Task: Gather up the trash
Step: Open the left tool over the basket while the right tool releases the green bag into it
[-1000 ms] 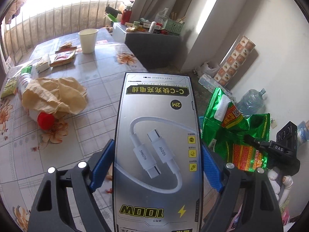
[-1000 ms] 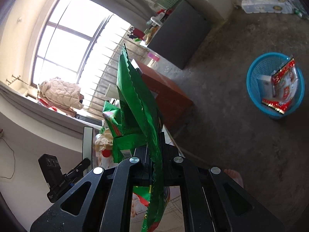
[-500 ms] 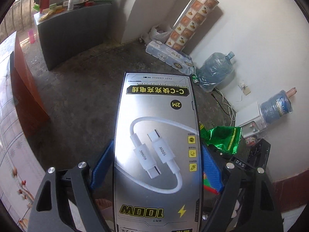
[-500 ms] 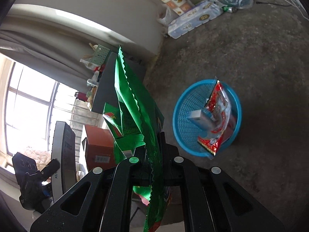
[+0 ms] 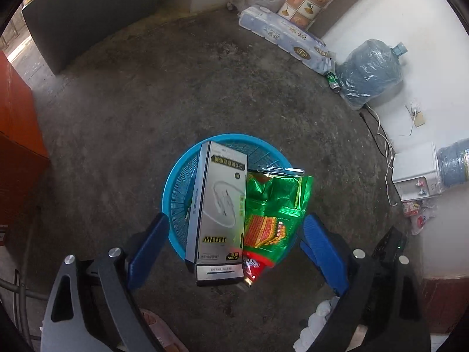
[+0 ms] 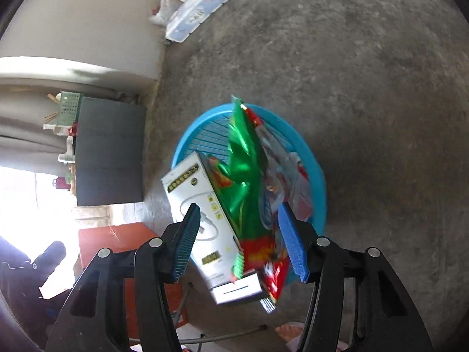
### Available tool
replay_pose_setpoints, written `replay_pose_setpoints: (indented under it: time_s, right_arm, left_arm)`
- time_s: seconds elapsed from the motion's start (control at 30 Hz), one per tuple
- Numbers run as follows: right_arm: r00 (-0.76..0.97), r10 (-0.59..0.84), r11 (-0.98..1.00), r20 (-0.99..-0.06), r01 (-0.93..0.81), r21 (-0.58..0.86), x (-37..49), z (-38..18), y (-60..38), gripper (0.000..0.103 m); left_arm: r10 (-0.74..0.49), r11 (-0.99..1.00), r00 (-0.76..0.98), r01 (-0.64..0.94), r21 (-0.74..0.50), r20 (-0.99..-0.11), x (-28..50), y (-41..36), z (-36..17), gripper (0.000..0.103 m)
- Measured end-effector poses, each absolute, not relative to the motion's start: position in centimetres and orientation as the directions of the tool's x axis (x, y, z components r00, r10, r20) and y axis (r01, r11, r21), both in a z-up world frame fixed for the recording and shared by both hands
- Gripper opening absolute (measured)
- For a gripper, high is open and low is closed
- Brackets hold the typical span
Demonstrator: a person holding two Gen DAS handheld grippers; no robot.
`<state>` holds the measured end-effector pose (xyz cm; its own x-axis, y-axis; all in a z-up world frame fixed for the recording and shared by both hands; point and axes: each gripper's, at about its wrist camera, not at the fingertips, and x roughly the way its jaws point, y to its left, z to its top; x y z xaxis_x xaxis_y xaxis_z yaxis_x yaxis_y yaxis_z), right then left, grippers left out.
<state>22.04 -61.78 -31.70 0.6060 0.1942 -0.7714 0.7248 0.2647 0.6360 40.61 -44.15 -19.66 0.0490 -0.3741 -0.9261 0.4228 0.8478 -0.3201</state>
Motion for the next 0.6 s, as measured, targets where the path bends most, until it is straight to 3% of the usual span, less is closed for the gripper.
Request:
replay_pose_setpoints:
  time_s: [0.17,0.4,0.6]
  right_arm:
    - [0.610,0.128,0.319,-0.782,0.721,0.615,19.6,-30.2,-62.0,0.054]
    - [0.642,-0.017,0.501,-0.766,0.669,0.549,20.0,-24.5,-60.5,0.054]
    - [0.676,0.076,0.627,-0.733,0.540,0.562,24.0,-21.9,-56.8,0.050]
  left_arm:
    - [-0.422,0.830,0.065,0.428,-0.356,-0.904,40.6,-42.0,-17.9,0.091]
    - [-0.476,0.794,0.149,0.497,-0.351,-0.867,39.6,-36.4,-9.8,0.091]
    - [-0.501,0.803,0.252,0.492,-0.336,-0.828,36.3,-25.2,-3.1,0.091]
